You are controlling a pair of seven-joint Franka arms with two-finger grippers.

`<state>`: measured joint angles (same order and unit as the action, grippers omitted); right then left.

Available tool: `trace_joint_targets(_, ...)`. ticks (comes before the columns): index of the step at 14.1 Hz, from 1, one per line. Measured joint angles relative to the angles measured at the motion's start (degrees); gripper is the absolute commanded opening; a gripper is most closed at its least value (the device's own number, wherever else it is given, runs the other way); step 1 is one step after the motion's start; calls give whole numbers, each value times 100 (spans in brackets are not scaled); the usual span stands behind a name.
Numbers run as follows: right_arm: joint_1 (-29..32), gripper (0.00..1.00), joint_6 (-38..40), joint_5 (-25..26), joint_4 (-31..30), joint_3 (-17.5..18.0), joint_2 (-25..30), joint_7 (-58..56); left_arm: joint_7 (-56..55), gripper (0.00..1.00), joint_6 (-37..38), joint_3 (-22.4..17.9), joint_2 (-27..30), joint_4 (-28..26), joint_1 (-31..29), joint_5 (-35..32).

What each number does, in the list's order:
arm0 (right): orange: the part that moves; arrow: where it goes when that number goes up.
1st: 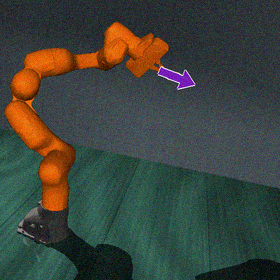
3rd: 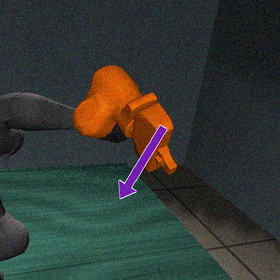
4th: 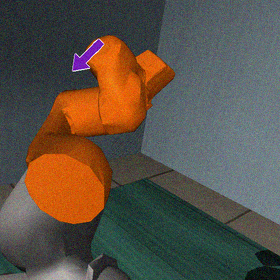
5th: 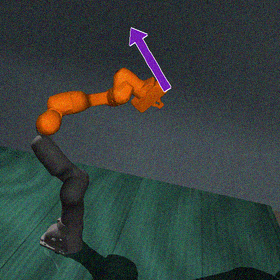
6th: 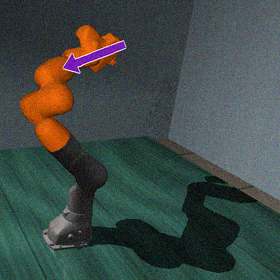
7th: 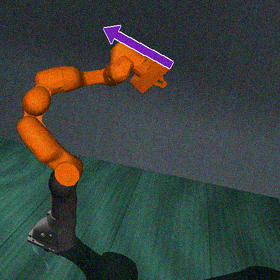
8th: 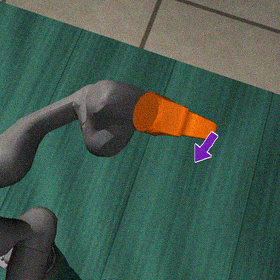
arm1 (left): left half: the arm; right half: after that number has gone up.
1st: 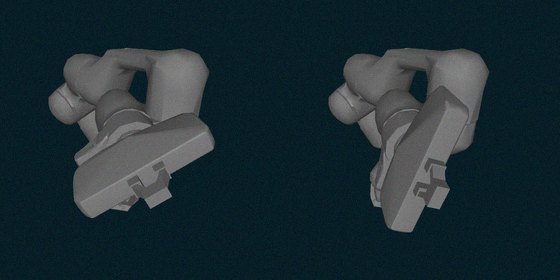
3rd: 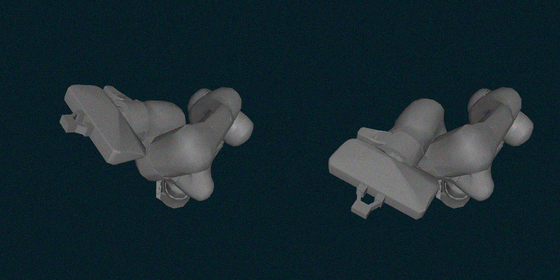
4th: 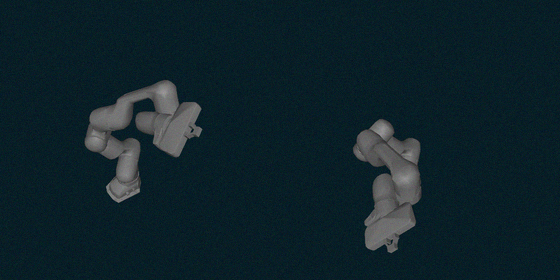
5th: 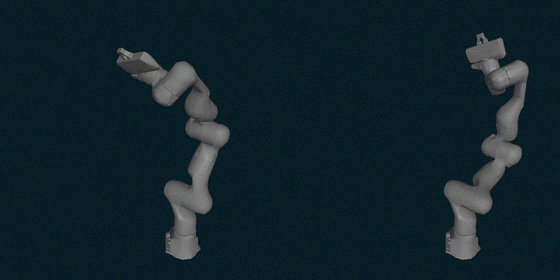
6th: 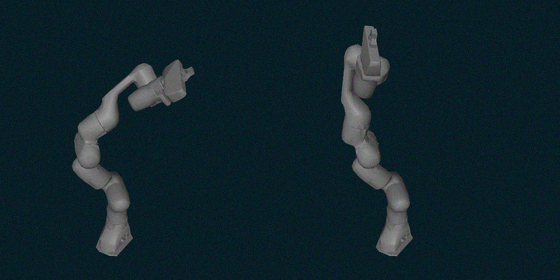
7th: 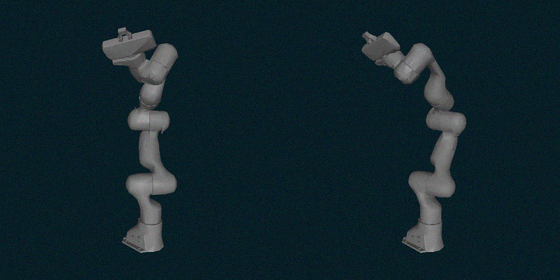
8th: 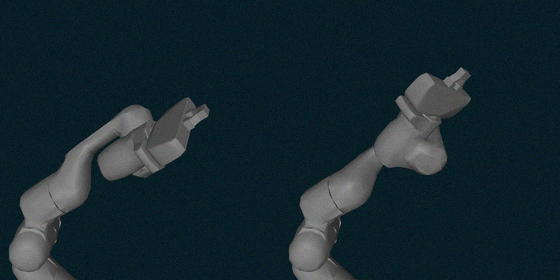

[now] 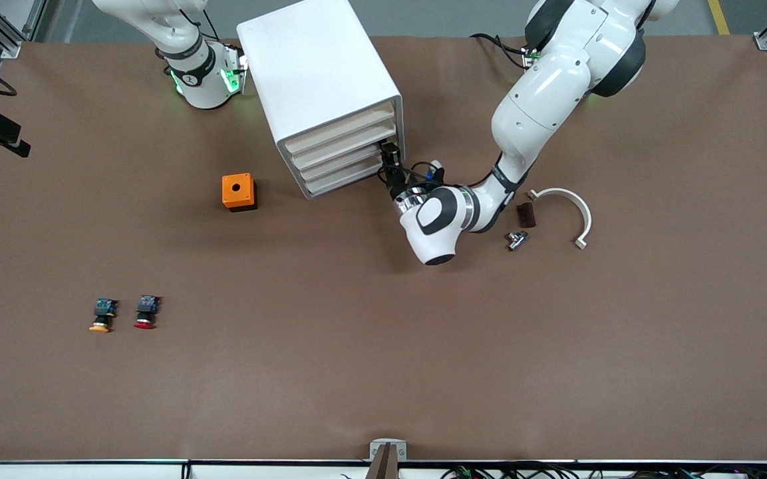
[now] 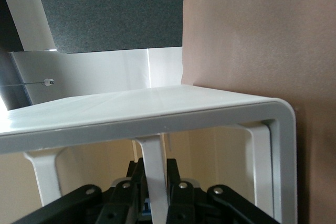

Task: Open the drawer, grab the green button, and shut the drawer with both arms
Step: 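Close the left gripper on the drawer handle, then pull the drawer open with the left gripper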

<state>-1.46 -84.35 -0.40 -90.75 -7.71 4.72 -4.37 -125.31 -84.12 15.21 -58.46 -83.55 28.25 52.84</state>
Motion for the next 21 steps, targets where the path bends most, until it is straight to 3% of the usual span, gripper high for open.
trace_joint_targets(10,0,100,-33,0,0,0,0,-2,-88,12,10,-179,-5,82,-98,8)
trace_joint_targets(21,0,100,-141,63,0,-2,0,-48,-92,15,11,-207,-5,125,-913,157)
